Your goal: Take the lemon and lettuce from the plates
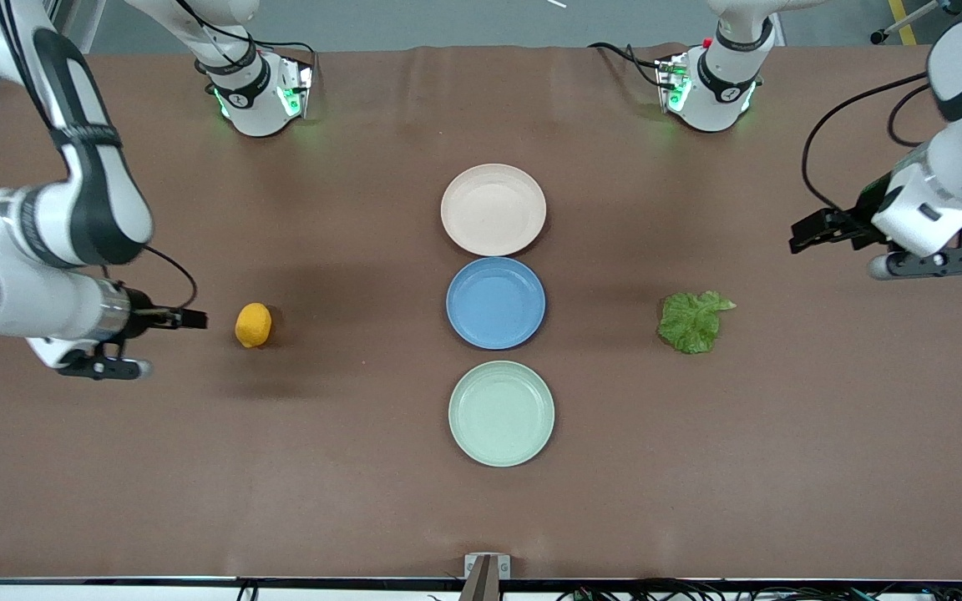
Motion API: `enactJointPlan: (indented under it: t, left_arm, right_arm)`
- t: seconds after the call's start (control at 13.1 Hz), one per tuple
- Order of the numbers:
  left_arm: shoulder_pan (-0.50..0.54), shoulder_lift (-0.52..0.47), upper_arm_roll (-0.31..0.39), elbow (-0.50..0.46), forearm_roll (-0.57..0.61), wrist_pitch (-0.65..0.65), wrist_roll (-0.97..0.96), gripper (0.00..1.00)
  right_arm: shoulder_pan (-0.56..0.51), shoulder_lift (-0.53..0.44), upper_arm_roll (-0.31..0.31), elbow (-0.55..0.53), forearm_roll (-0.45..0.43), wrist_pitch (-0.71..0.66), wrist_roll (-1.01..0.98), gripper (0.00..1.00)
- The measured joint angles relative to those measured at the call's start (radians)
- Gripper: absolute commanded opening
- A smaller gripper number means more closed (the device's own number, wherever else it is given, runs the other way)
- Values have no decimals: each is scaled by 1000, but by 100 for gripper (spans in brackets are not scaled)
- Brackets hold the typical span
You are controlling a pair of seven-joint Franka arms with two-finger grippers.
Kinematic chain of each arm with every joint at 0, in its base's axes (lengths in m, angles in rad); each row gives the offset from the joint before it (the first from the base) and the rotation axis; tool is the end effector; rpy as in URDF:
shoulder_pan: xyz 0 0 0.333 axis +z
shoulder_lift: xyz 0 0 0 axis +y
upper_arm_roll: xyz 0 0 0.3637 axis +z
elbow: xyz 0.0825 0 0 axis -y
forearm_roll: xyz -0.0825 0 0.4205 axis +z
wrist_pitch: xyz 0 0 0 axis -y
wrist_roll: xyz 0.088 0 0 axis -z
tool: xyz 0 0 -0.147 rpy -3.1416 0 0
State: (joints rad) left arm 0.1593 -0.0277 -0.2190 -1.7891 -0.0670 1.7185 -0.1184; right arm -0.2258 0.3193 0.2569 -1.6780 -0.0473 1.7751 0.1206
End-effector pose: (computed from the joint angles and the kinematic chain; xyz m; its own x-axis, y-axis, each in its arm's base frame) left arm 0.5811 -0.0449 0.5494 0.9964 0.0687 -0.0506 0.0714 -0.9960 0.0541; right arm 0.6624 0.0013 0.3967 0.9742 -0.0759 -0.2124 -0.0800 -0.9967 -0.0111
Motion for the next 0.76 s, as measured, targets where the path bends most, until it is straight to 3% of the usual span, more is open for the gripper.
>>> enactJointPlan:
  t: [0.38, 0.76]
  left_arm:
    - [8, 3, 0, 131, 19, -23, 9, 100]
    - [37, 4, 1, 189, 19, -49, 28, 100]
  right_arm:
    - [-19, -23, -5, 282, -7, -230, 0, 100]
    - [-20, 0, 5, 303, -5, -245, 0, 100]
